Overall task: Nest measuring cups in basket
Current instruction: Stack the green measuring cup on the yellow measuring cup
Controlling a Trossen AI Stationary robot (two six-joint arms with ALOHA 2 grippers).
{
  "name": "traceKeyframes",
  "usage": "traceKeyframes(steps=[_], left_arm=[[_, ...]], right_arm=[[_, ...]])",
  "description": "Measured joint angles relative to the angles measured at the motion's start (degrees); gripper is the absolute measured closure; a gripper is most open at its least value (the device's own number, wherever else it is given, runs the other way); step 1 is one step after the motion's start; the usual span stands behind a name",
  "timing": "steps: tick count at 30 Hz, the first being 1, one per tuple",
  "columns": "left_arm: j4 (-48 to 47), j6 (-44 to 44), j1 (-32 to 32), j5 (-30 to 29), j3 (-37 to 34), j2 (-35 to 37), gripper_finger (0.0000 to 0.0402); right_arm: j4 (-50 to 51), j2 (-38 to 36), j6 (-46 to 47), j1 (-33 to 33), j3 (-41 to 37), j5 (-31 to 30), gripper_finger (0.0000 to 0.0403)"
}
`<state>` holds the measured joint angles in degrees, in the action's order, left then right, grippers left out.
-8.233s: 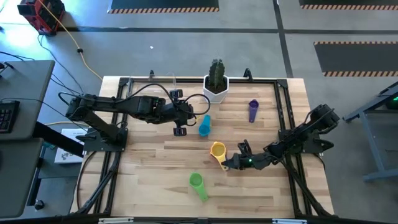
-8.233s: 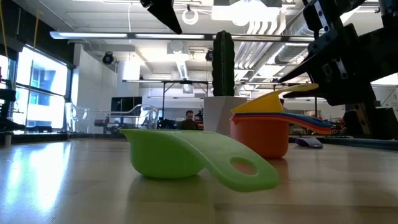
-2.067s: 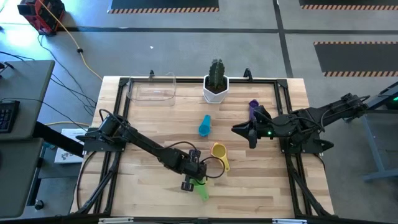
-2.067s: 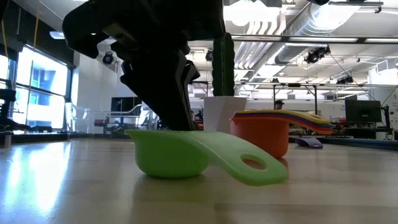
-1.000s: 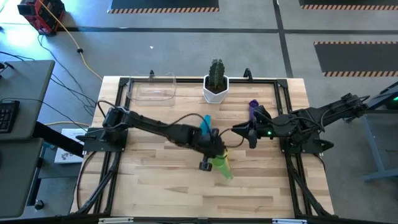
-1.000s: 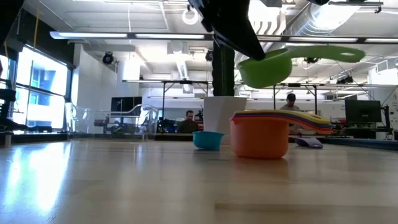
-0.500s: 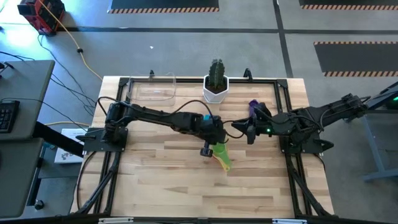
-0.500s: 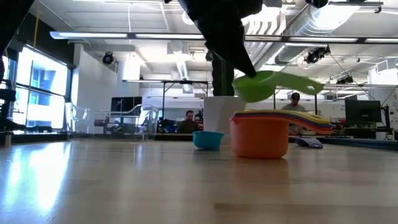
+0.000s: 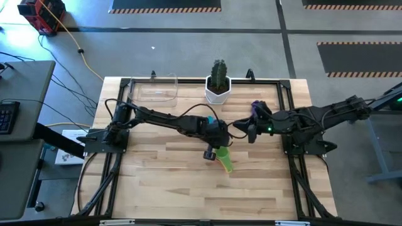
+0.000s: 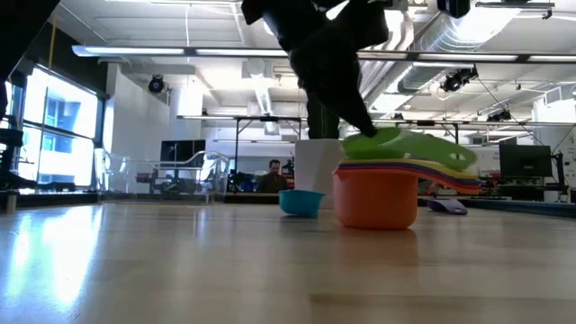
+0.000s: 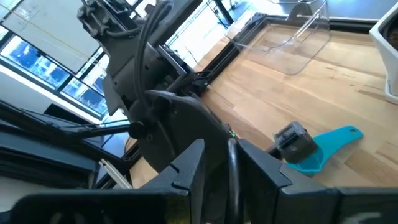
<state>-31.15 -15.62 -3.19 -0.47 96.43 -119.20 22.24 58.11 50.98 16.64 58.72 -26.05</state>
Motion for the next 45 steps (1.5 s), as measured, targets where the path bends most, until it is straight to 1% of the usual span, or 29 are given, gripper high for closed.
traceKeyframes(steps=[5,14,16,20,23,30,32,34,37,41,45], left_arm=[[-0.5,0.54,0.13,1.31,-0.08,-0.22,0.0401],[0.21,0.48,0.02,1.2,-0.08,-0.35,0.0387],[-0.27,0.44,-0.11,0.42,-0.08,-0.35,0.0383],[-0.77,-0.51,-0.75,-2.99,-0.12,-0.35,0.0374],[-0.73,-1.94,-0.91,-3.11,-0.12,-0.35,0.0365],[-0.75,-2.03,-1.13,-3.19,-0.12,-0.37,0.0331],[-1.38,-1.33,-1.1,-3.29,0.3,-0.42,0.032],[-1.77,1.09,-1.12,-4.82,0.98,-0.46,0.0311],[-4.62,3.39,-1.04,-7.79,2.71,-0.09,0.0305],[-13.51,4.33,-1.02,-10.18,6.68,0.15,0.0305],[-19.91,7.19,-1.04,-10.6,8.3,1.04,0.0307]], right_arm=[[0.21,0.03,0.02,0.0,0.0,-0.02,0.032],[0.26,-0.01,0.05,0.0,0.0,0.47,0.032],[0.44,-0.01,0.04,-0.15,0.0,1.29,0.032],[0.57,-0.01,0.04,-0.17,0.0,2.35,0.032],[0.63,-0.01,0.03,-0.17,0.0,2.42,0.032],[0.78,-0.01,0.02,-0.16,0.0,2.54,0.032],[0.94,-0.01,0.02,-0.17,0.0,2.56,0.032],[1.12,-0.06,0.23,-0.15,0.06,2.56,0.032],[4.11,-0.07,2.21,-0.15,0.13,2.76,0.032],[11.41,0.08,8.79,-0.03,0.13,5.32,0.032],[18.31,2.12,16.35,1.59,0.16,4.85,0.032]])
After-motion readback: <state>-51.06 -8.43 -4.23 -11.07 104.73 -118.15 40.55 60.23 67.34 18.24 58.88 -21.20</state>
